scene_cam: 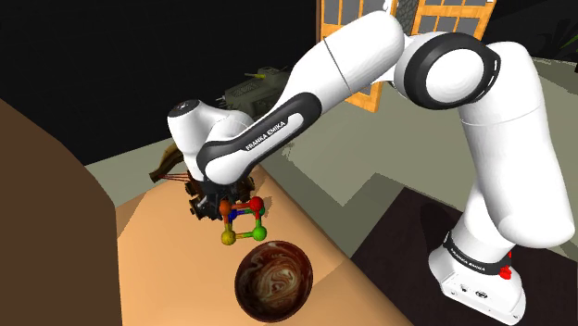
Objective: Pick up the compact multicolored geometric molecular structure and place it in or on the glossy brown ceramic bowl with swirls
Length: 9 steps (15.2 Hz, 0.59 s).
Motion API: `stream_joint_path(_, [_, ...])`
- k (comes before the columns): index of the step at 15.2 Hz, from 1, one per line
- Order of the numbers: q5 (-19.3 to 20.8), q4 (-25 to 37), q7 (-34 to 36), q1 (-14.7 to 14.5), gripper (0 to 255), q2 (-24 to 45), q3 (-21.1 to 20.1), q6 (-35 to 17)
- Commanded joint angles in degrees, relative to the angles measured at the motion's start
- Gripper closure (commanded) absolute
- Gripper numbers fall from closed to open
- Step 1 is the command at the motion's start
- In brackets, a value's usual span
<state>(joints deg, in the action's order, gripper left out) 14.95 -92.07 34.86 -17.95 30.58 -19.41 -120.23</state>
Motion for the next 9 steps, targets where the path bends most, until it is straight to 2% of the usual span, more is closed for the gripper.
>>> stream_joint_path(1, [-0.28, 0.70, -0.17, 0.01, 255, -0.64, -0.18, 1.20])
stream_joint_path(9, [-1.38, 3.56, -1.08, 0.17, 255, -2.91, -0.74, 6.16])
